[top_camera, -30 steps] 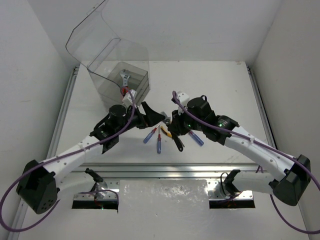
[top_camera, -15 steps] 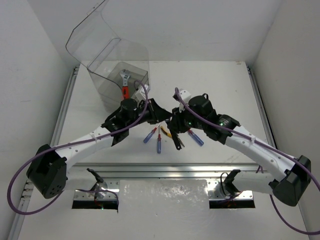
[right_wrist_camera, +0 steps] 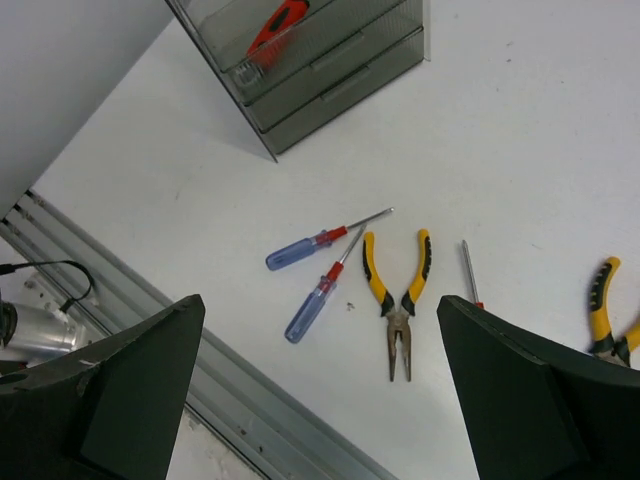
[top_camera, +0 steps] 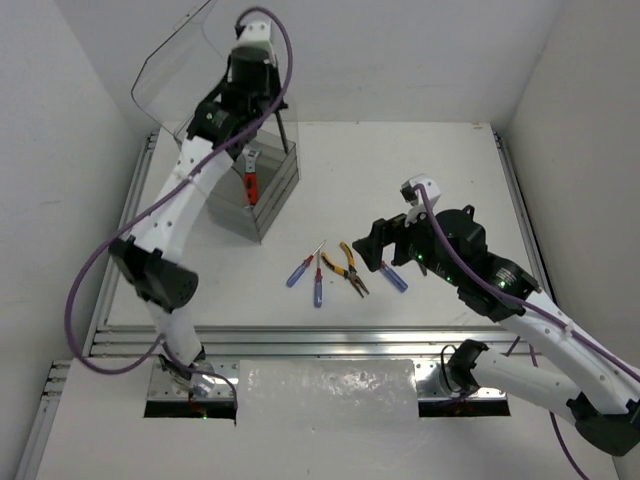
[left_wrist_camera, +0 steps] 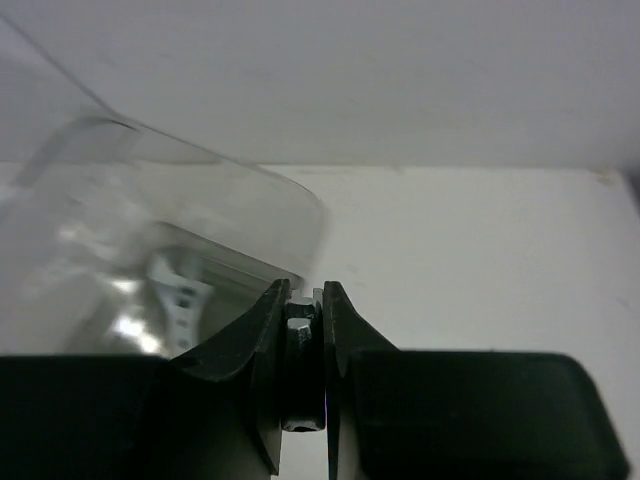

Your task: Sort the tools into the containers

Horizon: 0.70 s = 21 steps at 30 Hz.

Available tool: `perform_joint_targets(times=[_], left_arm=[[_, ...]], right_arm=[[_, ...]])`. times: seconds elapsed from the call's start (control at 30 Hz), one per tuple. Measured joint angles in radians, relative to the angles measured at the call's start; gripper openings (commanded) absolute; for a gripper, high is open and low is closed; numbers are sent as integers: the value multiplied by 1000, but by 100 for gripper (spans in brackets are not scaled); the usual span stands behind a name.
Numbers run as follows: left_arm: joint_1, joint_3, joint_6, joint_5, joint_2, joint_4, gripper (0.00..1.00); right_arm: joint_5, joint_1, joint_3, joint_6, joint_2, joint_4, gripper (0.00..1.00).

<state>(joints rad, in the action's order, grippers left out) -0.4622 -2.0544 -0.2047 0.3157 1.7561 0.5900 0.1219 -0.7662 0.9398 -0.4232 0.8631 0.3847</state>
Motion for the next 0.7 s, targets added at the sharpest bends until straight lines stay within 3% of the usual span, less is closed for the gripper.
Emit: perform_joint_targets(times=[0.13, 0.4, 0.47, 0.7], left_arm=[[81, -296, 135, 152, 202, 94, 0], [91, -176, 309, 325, 262, 142, 0], [95, -176, 319, 329, 279, 145, 11], [125, -176, 312, 319, 292, 176, 17]], right_arm=[[2, 0, -14, 18, -29, 31, 99], [-30, 0, -44, 47, -35, 75, 99], [-38, 0, -44, 53, -32, 74, 99], [-63, 0, -45, 65, 17, 74, 99]])
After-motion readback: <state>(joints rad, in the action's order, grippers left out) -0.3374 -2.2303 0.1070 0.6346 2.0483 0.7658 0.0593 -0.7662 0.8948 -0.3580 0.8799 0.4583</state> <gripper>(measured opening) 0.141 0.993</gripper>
